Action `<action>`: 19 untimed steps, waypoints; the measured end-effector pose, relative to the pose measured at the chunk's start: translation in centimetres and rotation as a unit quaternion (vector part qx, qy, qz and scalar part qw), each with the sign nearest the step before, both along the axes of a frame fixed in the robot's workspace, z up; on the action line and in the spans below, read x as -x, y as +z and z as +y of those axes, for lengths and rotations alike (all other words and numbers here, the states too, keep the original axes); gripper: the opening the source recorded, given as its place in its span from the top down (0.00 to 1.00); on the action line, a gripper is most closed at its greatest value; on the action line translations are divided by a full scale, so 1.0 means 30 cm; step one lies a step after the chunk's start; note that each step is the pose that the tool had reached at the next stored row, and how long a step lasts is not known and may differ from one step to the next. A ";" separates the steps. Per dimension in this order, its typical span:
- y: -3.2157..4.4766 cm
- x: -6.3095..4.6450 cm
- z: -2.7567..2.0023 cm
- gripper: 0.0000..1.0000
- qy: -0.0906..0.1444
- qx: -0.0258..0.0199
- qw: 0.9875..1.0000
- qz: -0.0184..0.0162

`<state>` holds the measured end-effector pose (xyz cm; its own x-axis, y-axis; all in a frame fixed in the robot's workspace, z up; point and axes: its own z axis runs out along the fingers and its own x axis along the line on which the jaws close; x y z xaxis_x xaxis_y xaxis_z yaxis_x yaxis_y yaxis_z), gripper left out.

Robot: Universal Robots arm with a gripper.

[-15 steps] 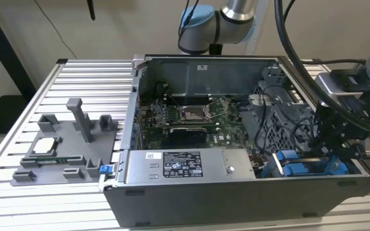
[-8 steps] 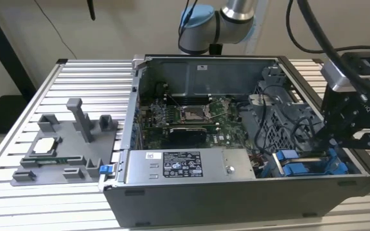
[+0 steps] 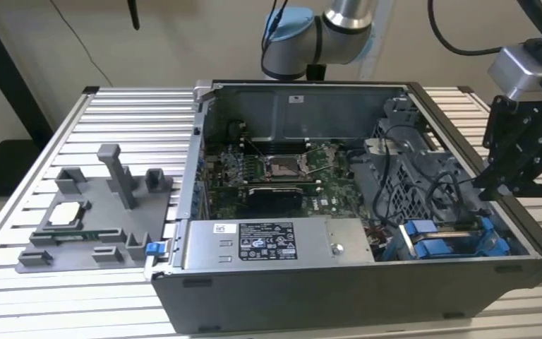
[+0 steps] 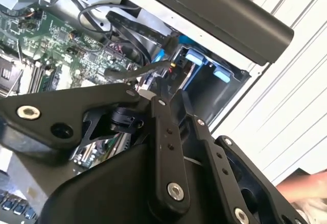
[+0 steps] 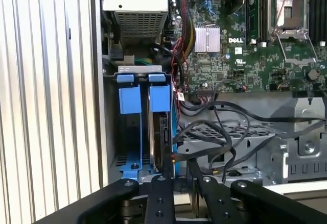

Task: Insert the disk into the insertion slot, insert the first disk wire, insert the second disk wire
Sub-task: 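Insert the first disk wire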

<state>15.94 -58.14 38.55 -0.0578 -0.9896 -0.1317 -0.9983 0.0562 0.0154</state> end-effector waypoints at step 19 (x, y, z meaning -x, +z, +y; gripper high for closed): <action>0.001 -0.053 0.004 0.00 0.000 0.000 1.000 0.000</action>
